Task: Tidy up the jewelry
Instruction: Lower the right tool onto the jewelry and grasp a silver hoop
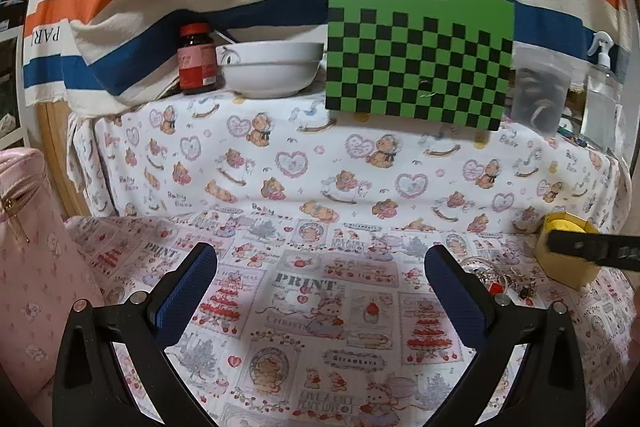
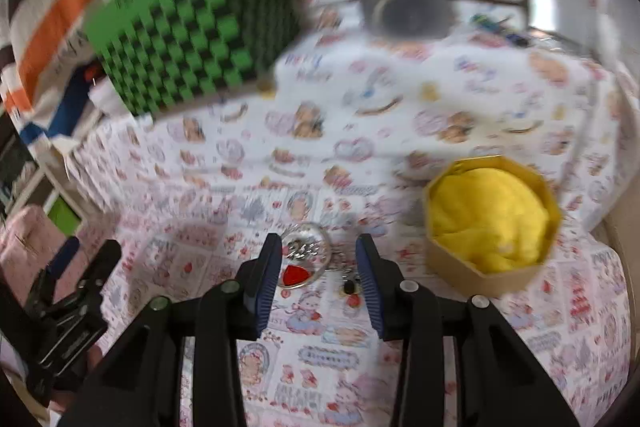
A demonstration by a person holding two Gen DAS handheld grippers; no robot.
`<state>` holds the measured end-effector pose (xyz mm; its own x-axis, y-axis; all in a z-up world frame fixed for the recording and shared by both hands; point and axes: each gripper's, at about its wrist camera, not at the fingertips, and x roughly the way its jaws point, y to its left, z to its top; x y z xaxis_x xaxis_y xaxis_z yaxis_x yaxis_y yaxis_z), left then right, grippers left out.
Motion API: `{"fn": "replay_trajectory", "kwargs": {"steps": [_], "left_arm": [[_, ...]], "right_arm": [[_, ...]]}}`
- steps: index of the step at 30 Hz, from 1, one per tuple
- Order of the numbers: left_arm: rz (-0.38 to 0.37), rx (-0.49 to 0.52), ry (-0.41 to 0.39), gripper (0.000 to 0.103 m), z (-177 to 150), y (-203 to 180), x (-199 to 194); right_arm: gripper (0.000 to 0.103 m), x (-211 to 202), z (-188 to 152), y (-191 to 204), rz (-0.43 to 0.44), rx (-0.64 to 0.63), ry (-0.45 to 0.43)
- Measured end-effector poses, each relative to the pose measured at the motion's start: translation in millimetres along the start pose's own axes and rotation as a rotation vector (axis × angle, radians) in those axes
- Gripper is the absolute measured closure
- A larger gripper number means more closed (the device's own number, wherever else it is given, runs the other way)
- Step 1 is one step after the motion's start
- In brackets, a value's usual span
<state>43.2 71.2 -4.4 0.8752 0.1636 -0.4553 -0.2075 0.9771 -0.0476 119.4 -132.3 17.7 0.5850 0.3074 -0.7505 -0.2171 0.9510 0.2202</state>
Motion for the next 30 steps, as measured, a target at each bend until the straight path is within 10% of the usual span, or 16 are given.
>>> {"fn": "replay_trajectory", "kwargs": {"steps": [14,30], "left_arm": [[0.004,0.042,0.014,0.0,-4,-9,3],[0.017,0.046,0.011,0.0,-3,-10,1]], "right_arm": [[0.084,95,18,28,-0.182,-0.226,0.195],[0.099,51,7,3,-0.049,-0.053,0.148]]}}
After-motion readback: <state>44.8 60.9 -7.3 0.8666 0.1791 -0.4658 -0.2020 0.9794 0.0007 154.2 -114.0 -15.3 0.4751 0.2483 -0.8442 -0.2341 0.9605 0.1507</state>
